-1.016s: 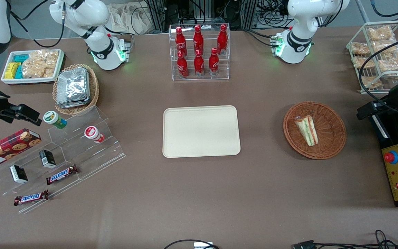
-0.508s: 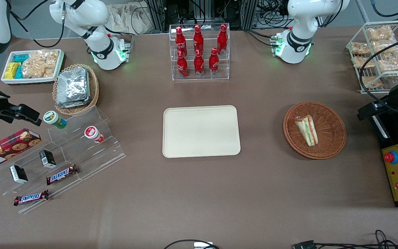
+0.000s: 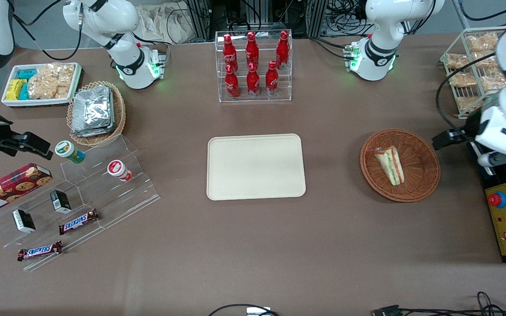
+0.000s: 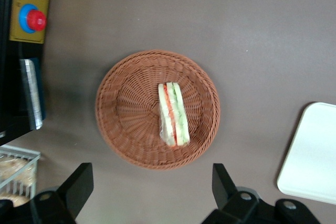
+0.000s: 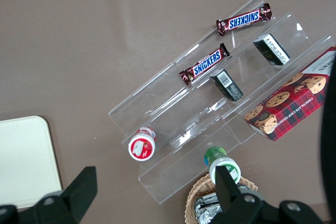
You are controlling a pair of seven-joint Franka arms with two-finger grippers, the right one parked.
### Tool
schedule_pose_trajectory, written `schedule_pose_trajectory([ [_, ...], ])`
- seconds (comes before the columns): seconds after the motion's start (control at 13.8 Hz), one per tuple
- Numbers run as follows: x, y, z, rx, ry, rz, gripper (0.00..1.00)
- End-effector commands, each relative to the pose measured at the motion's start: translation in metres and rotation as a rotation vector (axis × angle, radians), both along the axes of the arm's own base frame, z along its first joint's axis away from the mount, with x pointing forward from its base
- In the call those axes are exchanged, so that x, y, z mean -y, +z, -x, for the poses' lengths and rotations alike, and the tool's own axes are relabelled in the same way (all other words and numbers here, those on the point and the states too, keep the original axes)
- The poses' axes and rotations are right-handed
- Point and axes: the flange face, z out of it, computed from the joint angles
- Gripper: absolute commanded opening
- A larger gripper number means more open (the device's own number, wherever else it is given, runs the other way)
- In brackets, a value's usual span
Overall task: Place sandwich from basket to tray
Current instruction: 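Move the open left gripper down over the wrapped sandwich in the basket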
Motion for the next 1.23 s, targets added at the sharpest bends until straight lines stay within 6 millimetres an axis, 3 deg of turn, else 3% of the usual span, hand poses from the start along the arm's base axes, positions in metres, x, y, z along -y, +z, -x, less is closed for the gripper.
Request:
schedule_pose_trajectory([
  [0.0,-0.002,-0.049,0.051,0.063,0.015,-0.015,1.0],
  [0.22,-0.011,-0.089,0.047,0.075,0.037,0.003,1.0],
  [0.65,-0.011,-0.164,0.029,0.039,0.05,0.021,1.0],
  [0.94,-0.006,-0.206,0.027,0.058,0.082,0.03,1.0],
  [1.16,-0.004,-0.241,0.036,0.083,0.08,0.039,1.0],
])
